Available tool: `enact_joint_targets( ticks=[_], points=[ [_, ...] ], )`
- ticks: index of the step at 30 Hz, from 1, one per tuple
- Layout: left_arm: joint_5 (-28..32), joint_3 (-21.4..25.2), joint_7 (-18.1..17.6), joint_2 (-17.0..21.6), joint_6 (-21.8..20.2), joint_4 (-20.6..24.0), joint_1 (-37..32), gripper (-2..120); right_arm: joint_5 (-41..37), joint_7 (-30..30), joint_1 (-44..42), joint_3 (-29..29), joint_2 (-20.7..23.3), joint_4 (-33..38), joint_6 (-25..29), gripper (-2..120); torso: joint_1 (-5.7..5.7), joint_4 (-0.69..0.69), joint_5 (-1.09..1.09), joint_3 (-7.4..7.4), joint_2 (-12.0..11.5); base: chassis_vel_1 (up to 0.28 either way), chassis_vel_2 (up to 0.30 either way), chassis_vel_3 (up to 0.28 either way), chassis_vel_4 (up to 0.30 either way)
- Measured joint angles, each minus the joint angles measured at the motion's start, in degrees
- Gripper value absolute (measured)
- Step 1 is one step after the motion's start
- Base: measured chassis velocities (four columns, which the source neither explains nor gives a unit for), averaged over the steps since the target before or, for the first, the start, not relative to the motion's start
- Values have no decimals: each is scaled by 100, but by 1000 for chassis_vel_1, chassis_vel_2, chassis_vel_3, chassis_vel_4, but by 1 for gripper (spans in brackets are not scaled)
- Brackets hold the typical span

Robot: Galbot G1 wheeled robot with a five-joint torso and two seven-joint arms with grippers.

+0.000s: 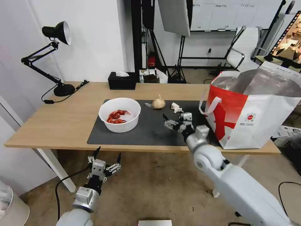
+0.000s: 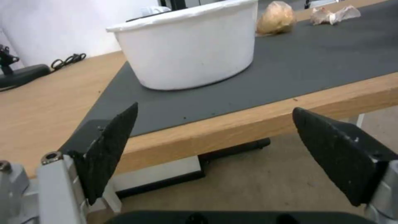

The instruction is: Pick up the trash from the table and place it into the takeout bag.

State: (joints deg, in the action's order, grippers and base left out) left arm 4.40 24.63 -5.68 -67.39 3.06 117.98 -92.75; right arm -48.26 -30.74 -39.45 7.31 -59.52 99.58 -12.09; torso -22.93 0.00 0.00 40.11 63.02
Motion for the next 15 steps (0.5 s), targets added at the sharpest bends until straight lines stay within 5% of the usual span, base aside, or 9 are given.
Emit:
enact_joint_targets(
  ticks=[7, 15],
  points=[
    [7, 15, -5, -5, 3, -21, -22, 100, -968, -1440, 812, 132, -483, -643, -357, 100, 0, 1, 0, 0, 0, 0, 0, 0, 0],
    [13, 27, -8, -4, 7, -37, -38, 100, -1293, -1968, 1277, 225, -666, -1123, -517, 100, 0, 0, 0, 0, 0, 0, 0, 0, 0]
  ],
)
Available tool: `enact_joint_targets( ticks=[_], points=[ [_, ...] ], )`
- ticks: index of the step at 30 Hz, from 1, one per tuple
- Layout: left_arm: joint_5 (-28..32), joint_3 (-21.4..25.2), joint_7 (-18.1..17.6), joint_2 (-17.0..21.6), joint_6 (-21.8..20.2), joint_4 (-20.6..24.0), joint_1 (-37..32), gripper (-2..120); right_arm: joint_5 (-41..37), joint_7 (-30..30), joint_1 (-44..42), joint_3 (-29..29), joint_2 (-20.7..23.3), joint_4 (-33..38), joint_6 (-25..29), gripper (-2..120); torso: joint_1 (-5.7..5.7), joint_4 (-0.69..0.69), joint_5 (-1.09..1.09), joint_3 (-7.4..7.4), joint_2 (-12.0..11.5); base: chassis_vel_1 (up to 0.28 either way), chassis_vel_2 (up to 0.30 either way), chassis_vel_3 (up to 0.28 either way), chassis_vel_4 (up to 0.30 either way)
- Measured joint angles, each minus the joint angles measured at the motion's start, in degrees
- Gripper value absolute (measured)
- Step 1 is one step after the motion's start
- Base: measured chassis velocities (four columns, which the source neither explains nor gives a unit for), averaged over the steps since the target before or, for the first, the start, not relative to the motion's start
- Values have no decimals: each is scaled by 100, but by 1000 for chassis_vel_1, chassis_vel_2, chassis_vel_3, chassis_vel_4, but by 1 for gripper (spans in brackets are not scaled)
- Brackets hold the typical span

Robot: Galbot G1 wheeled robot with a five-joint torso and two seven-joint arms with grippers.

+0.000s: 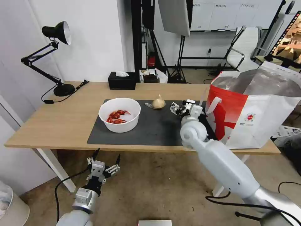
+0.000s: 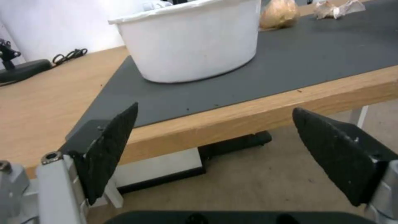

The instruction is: Pick up the trash from the table and place it into the takeout bag.

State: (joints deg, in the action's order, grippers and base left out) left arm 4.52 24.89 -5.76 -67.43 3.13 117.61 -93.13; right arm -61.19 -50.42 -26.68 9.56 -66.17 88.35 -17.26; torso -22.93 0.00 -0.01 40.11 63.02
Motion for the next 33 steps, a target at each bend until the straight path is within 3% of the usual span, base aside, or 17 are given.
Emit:
enact_joint_targets(
  ticks=[12, 17, 21, 33],
  points=[
    [70, -3, 0, 14, 15, -25, 9, 100, -101, 143, 714, 330, -435, -1265, -202, 100, 0, 1, 1, 0, 0, 0, 0, 0, 0],
    [79, -3, 0, 10, 16, -2, -9, 100, 128, 555, 897, 469, -522, -1667, -318, 100, 0, 1, 1, 0, 0, 0, 0, 0, 0],
    [103, -17, 0, -14, 18, 30, -38, 100, 578, 1262, 1107, 708, -569, -2103, -422, 100, 1, 1, 0, 0, 0, 0, 0, 0, 0],
    [93, -38, 0, -75, 18, 41, -89, 100, 971, 1813, 1270, 798, -644, -2626, -603, 100, 1, 0, 1, 0, 1, 0, 0, 0, 0]
  ],
)
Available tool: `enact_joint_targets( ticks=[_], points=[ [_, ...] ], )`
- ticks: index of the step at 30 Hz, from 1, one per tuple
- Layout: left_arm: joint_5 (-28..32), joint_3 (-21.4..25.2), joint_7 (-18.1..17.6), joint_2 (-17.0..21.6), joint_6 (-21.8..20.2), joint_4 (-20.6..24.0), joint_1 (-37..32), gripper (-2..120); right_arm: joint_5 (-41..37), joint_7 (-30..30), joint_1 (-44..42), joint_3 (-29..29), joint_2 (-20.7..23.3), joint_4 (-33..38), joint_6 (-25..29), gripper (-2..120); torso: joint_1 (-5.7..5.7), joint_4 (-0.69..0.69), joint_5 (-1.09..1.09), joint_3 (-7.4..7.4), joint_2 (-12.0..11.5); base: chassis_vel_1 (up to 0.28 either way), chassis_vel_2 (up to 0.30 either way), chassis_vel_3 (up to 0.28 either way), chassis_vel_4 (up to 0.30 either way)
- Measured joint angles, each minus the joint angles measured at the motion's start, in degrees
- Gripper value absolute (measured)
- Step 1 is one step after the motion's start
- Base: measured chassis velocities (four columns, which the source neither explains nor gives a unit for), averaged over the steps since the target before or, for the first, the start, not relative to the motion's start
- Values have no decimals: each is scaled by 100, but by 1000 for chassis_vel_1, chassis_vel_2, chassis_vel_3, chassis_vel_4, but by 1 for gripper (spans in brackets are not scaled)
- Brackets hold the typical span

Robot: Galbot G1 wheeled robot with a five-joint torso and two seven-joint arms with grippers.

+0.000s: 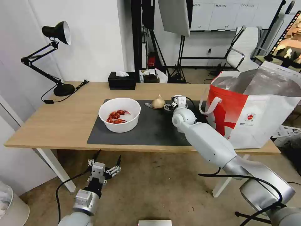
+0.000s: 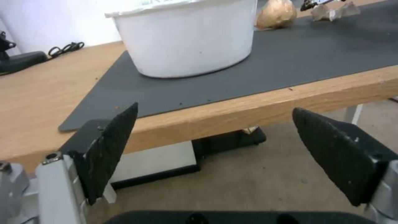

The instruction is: Pick up the trash from the table and place it into the takeout bag.

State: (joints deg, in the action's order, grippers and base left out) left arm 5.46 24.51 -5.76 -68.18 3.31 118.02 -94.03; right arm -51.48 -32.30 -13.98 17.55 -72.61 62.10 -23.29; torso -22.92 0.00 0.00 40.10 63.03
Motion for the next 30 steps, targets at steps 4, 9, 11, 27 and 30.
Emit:
enact_joint_targets(
  ticks=[4, 9, 11, 27, 30],
  points=[
    [-8, -2, 0, -14, 0, -8, -13, 100, -3, 25, 13, -21, -22, -84, -41, 100, 0, 0, 0, 0, 0, 0, 0, 0, 0],
    [-14, -6, 2, -17, 0, -30, -23, 100, -18, 53, 8, -83, -70, -190, -68, 100, 0, 0, 0, 0, 0, 0, 0, 0, 0],
    [-14, -8, 2, -16, 0, -43, -19, 100, -26, 54, -8, -104, -88, -207, -69, 100, 0, 0, 0, 0, 0, 0, 0, 0, 0],
    [-149, -89, 17, -39, 39, -21, -61, 100, -224, -58, -148, -250, -233, -237, -54, 89, 0, 0, 0, -1, 0, 0, 0, 0, 0],
    [-159, -97, 21, -51, 43, -15, -69, 100, -226, -91, -195, -261, -232, -193, -47, 80, 1, 0, -1, -2, 1, 0, 0, 0, 0]
  ],
)
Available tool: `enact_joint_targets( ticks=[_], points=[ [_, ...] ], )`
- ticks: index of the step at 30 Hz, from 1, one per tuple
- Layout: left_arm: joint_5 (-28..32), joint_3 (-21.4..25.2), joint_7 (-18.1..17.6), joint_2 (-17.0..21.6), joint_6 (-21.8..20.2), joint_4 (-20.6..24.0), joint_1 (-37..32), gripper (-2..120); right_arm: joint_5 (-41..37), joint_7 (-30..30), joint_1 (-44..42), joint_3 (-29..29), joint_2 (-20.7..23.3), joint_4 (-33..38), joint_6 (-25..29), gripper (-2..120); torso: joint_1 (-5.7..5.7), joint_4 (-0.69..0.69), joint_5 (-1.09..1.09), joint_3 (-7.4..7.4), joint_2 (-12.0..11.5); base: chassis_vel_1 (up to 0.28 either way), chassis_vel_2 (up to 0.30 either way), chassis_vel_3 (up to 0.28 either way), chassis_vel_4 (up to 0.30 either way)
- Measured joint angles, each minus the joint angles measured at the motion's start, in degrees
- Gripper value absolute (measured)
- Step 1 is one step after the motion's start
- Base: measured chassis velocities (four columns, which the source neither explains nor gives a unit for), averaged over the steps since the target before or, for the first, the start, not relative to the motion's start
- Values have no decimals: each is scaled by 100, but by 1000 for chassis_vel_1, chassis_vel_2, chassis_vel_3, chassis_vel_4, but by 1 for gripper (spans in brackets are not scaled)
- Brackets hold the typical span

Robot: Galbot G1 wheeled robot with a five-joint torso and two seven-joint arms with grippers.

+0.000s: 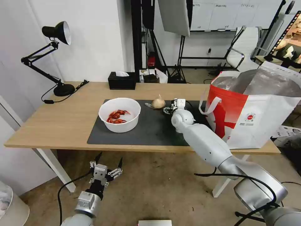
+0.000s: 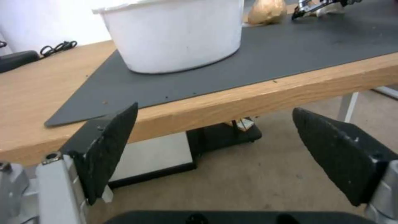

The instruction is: Pick up the trash from the table and place it into the takeout bag.

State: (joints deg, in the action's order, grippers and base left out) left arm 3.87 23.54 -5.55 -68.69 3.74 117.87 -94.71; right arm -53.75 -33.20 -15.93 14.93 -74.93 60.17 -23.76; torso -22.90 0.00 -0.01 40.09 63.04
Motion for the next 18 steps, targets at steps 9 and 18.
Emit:
enact_joint_targets(
  ticks=[9, 18],
  points=[
    [2, -49, 4, -52, 3, 0, -3, 100, -39, -71, -97, -30, 29, 93, 29, 45, 0, -2, -1, 0, 1, 0, 0, 0, 0],
    [4, -71, 6, -61, 2, -17, -9, 100, -68, -68, -149, -47, 53, 158, 65, 14, -1, 3, 1, 2, 0, 0, 0, 0, 0]
  ],
)
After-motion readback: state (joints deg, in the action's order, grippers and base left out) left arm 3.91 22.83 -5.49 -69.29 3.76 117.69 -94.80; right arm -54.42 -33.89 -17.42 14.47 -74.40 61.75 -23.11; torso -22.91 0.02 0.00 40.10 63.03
